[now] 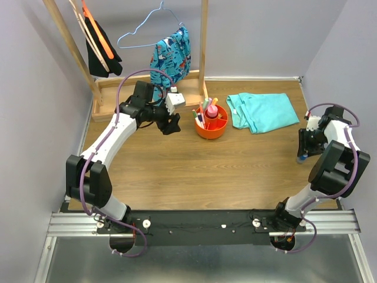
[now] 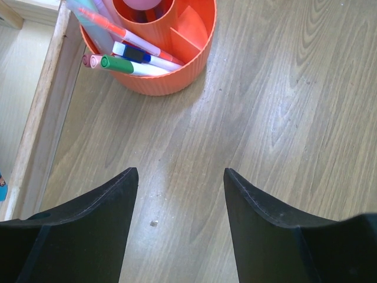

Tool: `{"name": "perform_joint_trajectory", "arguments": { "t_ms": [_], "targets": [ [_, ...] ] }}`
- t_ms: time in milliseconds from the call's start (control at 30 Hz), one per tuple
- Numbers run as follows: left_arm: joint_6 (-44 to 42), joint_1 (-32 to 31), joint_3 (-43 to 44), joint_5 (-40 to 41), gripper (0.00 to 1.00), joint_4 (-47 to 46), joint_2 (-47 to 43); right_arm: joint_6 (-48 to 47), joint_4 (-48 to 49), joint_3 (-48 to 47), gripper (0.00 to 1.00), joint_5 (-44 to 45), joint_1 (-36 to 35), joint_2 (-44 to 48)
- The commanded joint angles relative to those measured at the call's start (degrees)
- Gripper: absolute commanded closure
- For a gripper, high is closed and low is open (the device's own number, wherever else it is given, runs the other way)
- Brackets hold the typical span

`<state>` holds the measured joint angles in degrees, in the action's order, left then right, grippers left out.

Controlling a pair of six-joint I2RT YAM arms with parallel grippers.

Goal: Sort the stationery into containers
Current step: Pick up the stationery from the center of the board.

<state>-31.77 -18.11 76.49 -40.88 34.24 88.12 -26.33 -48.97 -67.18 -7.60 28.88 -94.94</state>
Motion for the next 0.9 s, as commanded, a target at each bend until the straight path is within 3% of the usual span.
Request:
{"name": "perform_joint_trajectory", "arguments": {
  "t_ms": [0,233,500,700,867],
  "targets": [
    [-0.5,-0.5,1.1,0.8,0.31,0.7,1.1,0.4,1.2,-1.6,0.51,-1.4,0.5,-0.7],
    [0.0,-1.2,1.6,0.5,0.31,0.0,2.2,0.4,1.1,-1.9,0.7,-0.9,0.5,-0.4],
    [0.8,-1.3,1.6,0.3,0.31,-0.9,2.6,-0.7,-5.5,-9.3,0.74,-6.1,-0.4,5.0],
    [1.2,-1.2,0.0,1.7,0.3,-1.9,0.6,0.7,-10.0,-16.8,0.74,-8.9,-9.3,5.1],
    [1.0,0.6,-2.9,2.3,0.3,-2.2,-2.5,4.2,-10.6,-25.3,0.74,-8.5,-20.9,1.0]
  ]
}}
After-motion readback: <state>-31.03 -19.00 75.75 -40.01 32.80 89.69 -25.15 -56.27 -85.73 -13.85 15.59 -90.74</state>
